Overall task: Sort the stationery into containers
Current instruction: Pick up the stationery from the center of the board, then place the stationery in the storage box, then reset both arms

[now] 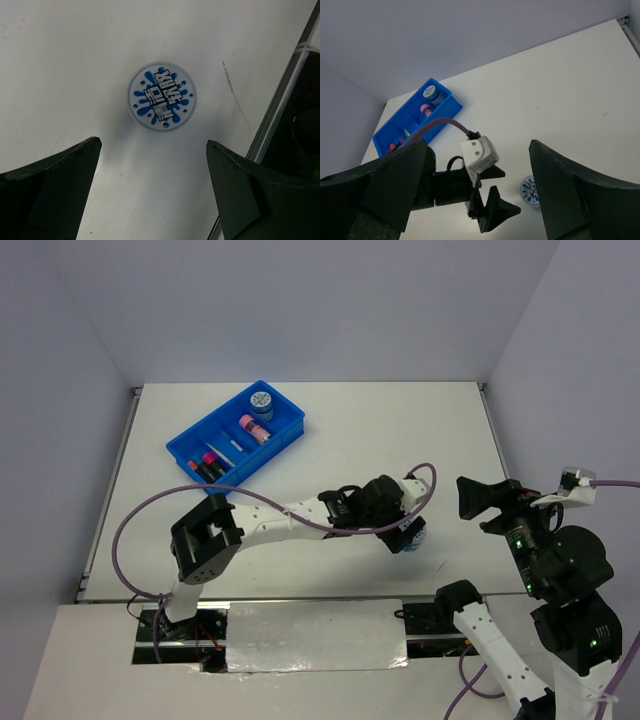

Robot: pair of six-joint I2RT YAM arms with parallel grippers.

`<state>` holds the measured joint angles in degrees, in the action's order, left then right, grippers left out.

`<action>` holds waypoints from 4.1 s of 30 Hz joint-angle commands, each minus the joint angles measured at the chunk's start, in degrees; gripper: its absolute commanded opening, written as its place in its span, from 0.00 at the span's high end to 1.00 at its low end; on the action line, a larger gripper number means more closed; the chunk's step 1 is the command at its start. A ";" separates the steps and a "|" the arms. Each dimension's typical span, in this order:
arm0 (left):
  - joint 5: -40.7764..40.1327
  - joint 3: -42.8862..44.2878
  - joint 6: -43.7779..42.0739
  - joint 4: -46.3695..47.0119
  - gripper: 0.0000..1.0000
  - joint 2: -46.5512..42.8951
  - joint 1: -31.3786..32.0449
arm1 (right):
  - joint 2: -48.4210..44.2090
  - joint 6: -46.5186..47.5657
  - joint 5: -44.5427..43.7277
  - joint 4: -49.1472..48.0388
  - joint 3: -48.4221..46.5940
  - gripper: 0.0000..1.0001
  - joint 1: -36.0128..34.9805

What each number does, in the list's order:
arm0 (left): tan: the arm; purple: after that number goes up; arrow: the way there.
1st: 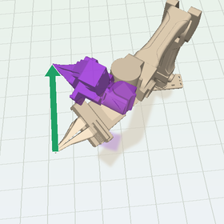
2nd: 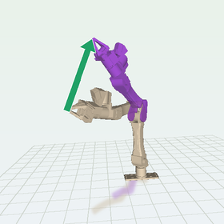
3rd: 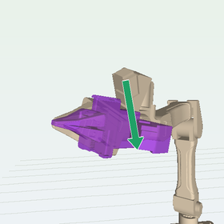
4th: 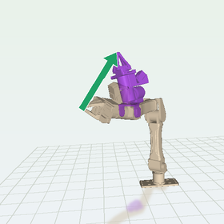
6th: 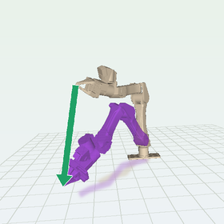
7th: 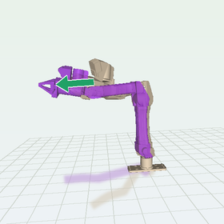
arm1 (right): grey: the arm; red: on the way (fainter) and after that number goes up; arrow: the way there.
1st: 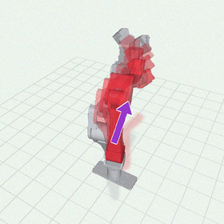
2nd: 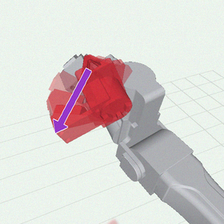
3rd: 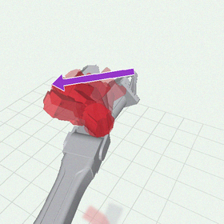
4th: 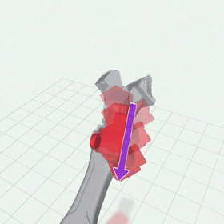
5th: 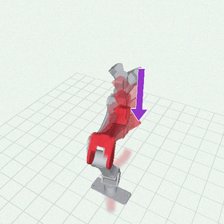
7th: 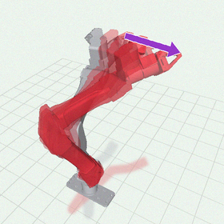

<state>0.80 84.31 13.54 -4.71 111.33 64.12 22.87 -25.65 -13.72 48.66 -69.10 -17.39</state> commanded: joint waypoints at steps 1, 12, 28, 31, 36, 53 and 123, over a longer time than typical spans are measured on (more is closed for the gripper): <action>-3.41 4.00 -1.50 4.18 0.01 3.45 2.06 | -0.11 0.42 1.23 1.70 -1.03 0.09 -0.10; -9.41 14.64 -2.82 1.90 0.01 14.70 3.29 | -0.81 1.30 1.50 2.05 -1.30 0.09 -0.10; -11.43 20.28 -4.05 -2.05 0.83 18.84 3.12 | -0.99 2.10 2.29 0.56 0.54 0.08 -0.10; -11.52 18.44 -3.52 -2.32 1.00 16.30 2.24 | -0.90 1.92 2.81 0.12 0.90 0.08 -0.10; -11.52 15.36 -1.94 -2.50 1.00 11.29 -1.44 | -0.90 1.57 3.34 -0.68 1.42 0.09 -0.10; -20.57 28.44 -0.79 -13.13 1.00 7.32 -27.02 | 0.68 1.13 5.45 -4.98 5.29 0.08 -0.02; -36.13 -11.71 13.80 -45.20 0.01 -63.59 -49.00 | 5.43 17.12 1.85 5.12 -2.26 0.07 -0.81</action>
<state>-32.60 72.60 28.47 -46.94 52.69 15.18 30.02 -12.23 -10.07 50.63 -67.88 -17.76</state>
